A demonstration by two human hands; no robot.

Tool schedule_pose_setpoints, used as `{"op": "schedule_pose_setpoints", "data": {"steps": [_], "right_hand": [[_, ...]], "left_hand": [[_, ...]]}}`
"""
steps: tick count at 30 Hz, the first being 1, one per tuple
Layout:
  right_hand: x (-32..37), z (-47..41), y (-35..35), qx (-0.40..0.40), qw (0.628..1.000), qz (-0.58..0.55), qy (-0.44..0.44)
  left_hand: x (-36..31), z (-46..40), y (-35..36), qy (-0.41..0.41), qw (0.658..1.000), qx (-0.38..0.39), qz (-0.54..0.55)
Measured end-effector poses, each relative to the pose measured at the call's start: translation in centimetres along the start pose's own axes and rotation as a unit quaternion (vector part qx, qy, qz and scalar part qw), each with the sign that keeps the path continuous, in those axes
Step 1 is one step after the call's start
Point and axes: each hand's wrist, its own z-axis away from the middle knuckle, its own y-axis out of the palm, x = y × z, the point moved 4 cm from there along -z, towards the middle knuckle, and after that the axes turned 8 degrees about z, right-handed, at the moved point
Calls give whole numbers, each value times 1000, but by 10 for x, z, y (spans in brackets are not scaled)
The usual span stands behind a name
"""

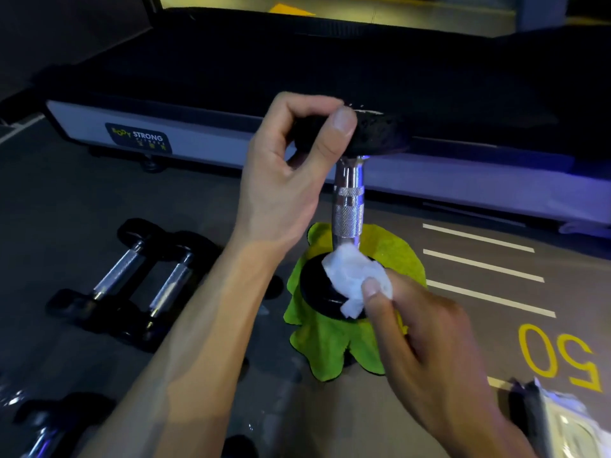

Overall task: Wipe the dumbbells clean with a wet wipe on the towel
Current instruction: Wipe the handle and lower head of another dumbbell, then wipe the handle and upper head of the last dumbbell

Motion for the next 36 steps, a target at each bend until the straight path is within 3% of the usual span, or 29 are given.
{"op": "schedule_pose_setpoints", "data": {"steps": [4,7,11,13,17,22,26,28,30,33,36], "right_hand": [[-37,2,3,2,997,39,62],[-40,1,6,-14,998,7,65],[-38,-1,13,-29,999,-13,42],[-42,0,17,-33,998,-4,51],[-41,-1,21,-35,998,-13,45],[-28,3,27,-20,980,-163,114],[-6,12,35,-28,916,-365,164],[6,22,52,-4,824,-502,263],[22,33,77,74,735,-591,325],[41,48,112,169,652,-636,375],[50,62,145,259,610,-633,401]], "left_hand": [[6,13,3,-27,997,41,-55],[17,17,6,-25,997,22,-73],[43,36,12,-160,986,-20,45],[47,41,12,-209,977,-3,46],[44,40,14,-225,974,34,2],[28,52,15,-197,979,56,-24],[12,73,-12,-182,981,54,-48],[6,90,-40,-224,971,42,-70],[0,117,-76,-255,958,35,-128],[-2,169,-138,-285,933,44,-216],[8,238,-201,-348,883,32,-313]]}}
